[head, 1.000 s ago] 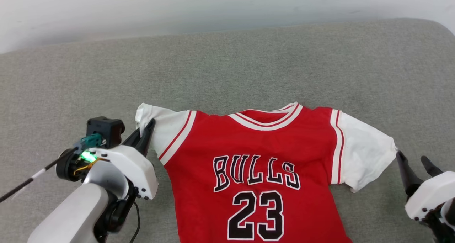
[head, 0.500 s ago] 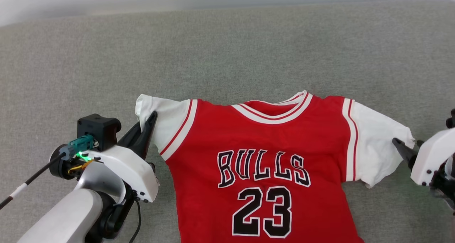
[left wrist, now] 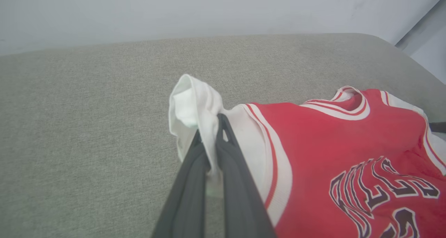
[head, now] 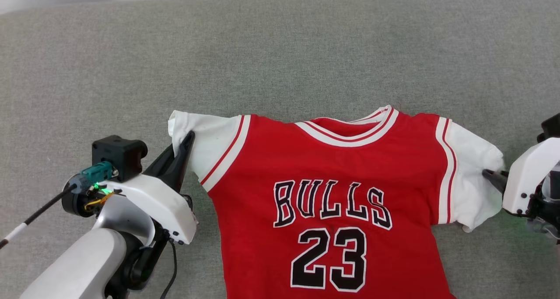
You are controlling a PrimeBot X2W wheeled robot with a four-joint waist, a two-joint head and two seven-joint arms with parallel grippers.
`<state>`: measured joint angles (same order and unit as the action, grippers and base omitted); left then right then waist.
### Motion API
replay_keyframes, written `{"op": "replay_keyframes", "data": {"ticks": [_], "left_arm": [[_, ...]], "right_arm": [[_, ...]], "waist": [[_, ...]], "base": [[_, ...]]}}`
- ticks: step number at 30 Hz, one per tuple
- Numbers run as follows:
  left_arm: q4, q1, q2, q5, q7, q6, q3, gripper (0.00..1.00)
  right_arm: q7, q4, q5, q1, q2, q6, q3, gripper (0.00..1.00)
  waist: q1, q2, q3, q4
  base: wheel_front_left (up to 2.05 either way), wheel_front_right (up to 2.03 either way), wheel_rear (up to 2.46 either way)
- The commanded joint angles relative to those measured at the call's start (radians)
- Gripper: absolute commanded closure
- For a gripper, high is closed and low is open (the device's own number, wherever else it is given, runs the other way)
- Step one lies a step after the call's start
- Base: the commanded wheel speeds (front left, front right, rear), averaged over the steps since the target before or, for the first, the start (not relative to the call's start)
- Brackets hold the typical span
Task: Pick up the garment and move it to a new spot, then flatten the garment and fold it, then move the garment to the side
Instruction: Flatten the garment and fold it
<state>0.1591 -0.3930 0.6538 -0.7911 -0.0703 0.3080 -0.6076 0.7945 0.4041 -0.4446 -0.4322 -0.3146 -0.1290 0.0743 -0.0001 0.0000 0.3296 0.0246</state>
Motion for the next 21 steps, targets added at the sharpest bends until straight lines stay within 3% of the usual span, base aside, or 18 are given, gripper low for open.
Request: {"op": "replay_keyframes", "data": {"ticks": [1,10,21], "left_arm": [[-0.001,0.005,-0.006,-0.011,0.008,-0.001,0.008,1.0],[-0.026,-0.017,-0.014,-0.03,0.031,-0.011,0.032,1.0],[-0.137,-0.243,-0.019,0.003,0.003,-0.058,0.062,1.0]], "right_arm": [[0.044,0.067,-0.008,0.057,0.045,-0.003,-0.041,1.0],[-0.105,-0.02,0.042,-0.025,-0.043,-0.001,-0.027,1.0],[-0.289,-0.072,0.201,-0.208,-0.026,-0.001,0.031,1.0]], "waist": [[0.0001,0.0,-0.002,0.0],[0.0001,0.0,-0.054,-0.009],[0.0001,0.0,-0.107,-0.035]], "base": [[0.0,0.0,0.0],[0.0,0.0,0.0],[0.0,0.0,0.0]]}}
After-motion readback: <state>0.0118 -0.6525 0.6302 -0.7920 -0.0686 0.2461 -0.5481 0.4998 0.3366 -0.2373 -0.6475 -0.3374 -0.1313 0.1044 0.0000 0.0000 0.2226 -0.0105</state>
